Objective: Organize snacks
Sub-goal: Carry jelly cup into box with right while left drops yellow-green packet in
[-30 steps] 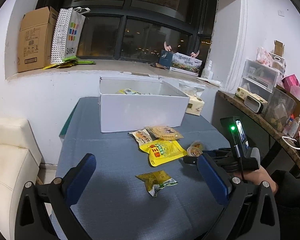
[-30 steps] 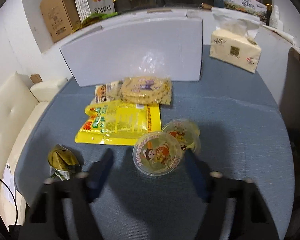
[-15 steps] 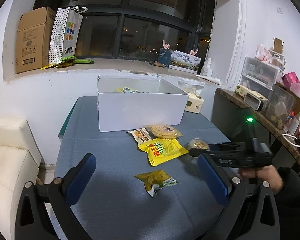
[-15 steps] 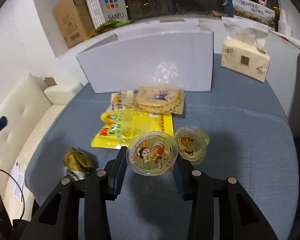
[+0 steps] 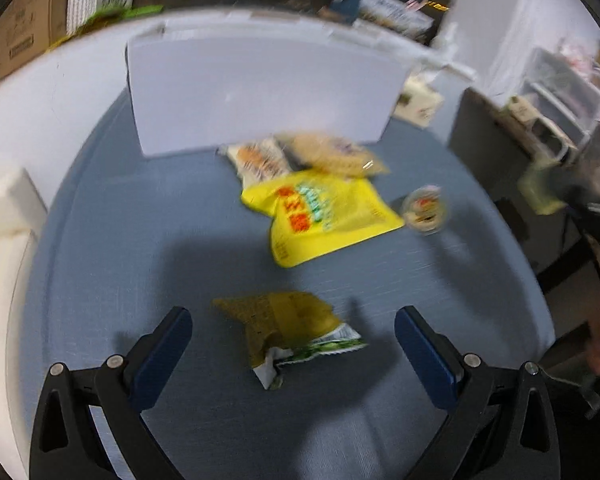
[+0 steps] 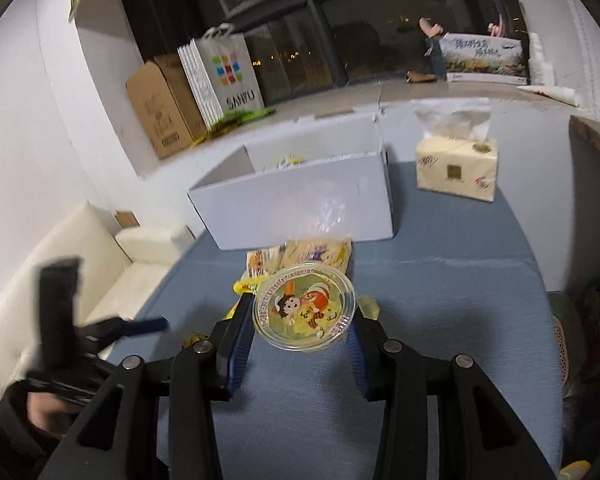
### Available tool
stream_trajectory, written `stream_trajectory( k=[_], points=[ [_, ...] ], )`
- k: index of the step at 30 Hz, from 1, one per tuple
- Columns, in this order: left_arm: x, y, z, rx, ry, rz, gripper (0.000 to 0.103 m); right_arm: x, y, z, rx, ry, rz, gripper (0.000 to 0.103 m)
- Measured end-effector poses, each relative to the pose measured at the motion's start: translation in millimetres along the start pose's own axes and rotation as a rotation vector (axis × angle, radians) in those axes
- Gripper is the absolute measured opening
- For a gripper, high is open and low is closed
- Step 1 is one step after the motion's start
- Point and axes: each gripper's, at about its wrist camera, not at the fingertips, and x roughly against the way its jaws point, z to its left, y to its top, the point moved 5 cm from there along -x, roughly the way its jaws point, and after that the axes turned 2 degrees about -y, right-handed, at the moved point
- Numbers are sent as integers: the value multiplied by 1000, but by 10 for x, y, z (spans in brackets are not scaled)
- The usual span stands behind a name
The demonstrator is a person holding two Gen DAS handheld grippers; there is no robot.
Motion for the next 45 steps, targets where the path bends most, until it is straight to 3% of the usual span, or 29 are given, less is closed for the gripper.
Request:
stream_trajectory(
  k=[3, 7, 13, 16, 22, 29, 34, 37, 42, 44, 45],
  points=[
    [-102, -35, 29, 14, -6, 32, 55, 95, 5, -1, 5, -3, -21, 46],
    [10, -115, 6, -16, -43, -21, 49, 148, -14, 10, 5, 7, -33, 45],
    [516, -50, -142, -117, -94, -182, 49, 168, -16, 51, 15, 24, -45, 46],
    [808, 95, -147, -118, -118, -279, 49, 181, 19, 92, 31, 23, -59, 46],
    [1202, 702, -88, -124, -114, -421, 49, 190, 296, 179, 57, 75, -95, 46],
    [1438, 1582, 75, -143, -73, -544, 49, 133, 1017, 307, 111, 84, -154, 46],
    [1275, 2179, 178, -127, -70, -535, 49, -177, 1574, 288, 85, 102, -143, 46],
    [988, 2488, 263, -118, -52, -487, 49, -464, 1838, 254, 88, 78, -111, 46],
    [476, 2696, 388, -107, -14, -407, 50, -1001, 2106, 138, 94, 21, -24, 46],
    [267, 2718, 458, -93, 13, -353, 59, -1214, 2126, 89, 96, 3, 23, 46],
    [173, 2725, 506, -72, 10, -314, 82, -1302, 2136, 60, 98, -13, 36, 57]
  ],
)
